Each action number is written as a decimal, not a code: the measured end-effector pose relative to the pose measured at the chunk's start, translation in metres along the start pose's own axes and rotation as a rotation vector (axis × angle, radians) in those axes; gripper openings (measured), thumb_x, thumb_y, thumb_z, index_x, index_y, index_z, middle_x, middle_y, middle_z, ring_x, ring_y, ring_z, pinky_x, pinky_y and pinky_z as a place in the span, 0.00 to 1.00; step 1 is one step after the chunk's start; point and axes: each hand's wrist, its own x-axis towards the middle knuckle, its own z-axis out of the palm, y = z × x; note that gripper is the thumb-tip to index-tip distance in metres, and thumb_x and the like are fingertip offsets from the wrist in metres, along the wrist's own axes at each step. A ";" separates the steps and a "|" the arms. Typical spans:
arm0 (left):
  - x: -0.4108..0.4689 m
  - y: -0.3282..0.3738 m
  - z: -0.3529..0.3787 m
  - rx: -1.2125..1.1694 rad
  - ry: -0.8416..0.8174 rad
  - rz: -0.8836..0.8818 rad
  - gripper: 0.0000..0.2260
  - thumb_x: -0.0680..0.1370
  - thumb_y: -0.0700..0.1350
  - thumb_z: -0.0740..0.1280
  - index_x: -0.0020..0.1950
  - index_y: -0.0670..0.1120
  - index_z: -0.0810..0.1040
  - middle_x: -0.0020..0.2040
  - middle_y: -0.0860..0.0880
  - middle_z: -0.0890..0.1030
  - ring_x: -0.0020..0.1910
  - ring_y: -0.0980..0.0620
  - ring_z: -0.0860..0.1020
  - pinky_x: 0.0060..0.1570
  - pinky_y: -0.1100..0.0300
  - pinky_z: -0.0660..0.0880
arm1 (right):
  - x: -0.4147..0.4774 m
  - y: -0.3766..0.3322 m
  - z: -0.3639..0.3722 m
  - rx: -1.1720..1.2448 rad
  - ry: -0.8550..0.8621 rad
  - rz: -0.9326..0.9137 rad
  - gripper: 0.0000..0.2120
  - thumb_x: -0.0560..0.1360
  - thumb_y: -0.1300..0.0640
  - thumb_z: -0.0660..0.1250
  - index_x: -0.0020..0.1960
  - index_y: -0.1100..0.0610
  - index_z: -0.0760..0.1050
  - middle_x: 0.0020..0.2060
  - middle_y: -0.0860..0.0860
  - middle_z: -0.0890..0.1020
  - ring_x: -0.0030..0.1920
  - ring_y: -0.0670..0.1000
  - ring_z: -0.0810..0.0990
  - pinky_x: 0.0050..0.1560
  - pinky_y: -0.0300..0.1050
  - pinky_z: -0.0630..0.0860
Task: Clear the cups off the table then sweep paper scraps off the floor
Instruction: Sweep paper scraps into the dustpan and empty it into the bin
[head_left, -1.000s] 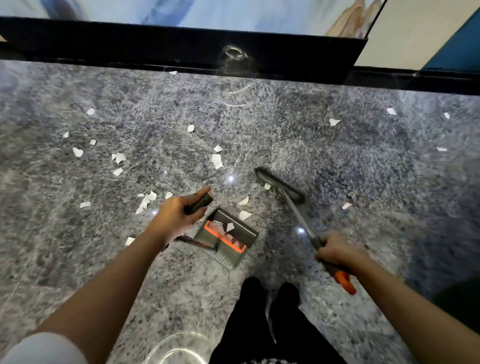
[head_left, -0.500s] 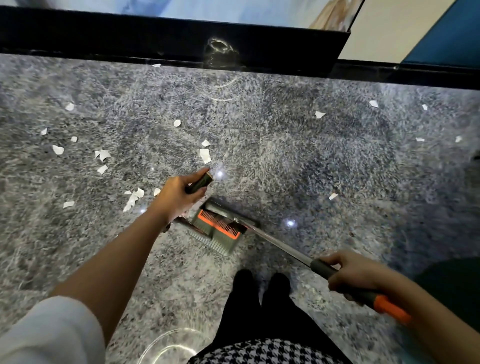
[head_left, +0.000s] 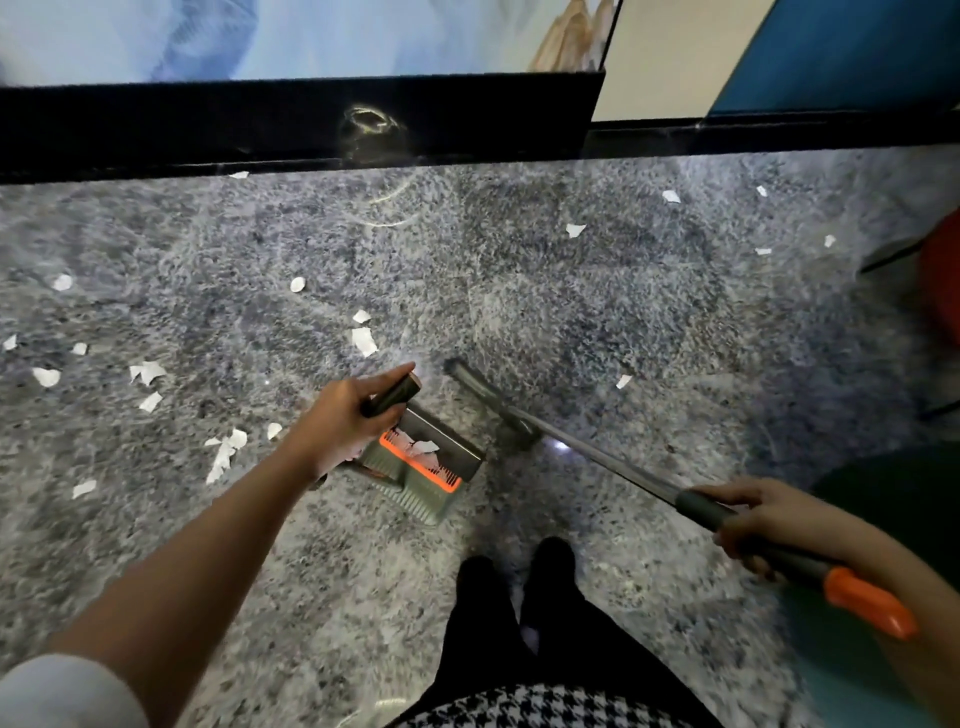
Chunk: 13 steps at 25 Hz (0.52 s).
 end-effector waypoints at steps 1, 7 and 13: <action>0.012 0.009 0.005 0.032 -0.022 0.024 0.23 0.77 0.40 0.68 0.68 0.57 0.71 0.28 0.52 0.74 0.19 0.60 0.66 0.21 0.67 0.65 | 0.000 0.004 -0.008 0.032 0.029 -0.003 0.26 0.72 0.74 0.62 0.66 0.55 0.70 0.26 0.58 0.74 0.18 0.50 0.71 0.19 0.37 0.69; 0.099 0.074 0.043 0.219 -0.142 0.238 0.23 0.76 0.42 0.68 0.69 0.57 0.69 0.30 0.50 0.72 0.22 0.60 0.65 0.28 0.69 0.64 | 0.017 0.031 -0.075 0.256 0.185 -0.003 0.24 0.73 0.76 0.59 0.67 0.62 0.69 0.29 0.60 0.74 0.16 0.49 0.70 0.16 0.35 0.68; 0.218 0.152 0.104 0.273 -0.270 0.372 0.23 0.76 0.43 0.69 0.70 0.56 0.69 0.31 0.55 0.74 0.24 0.66 0.68 0.32 0.70 0.66 | 0.049 0.043 -0.168 0.447 0.319 0.030 0.19 0.71 0.76 0.59 0.61 0.67 0.72 0.19 0.57 0.70 0.14 0.50 0.68 0.15 0.34 0.66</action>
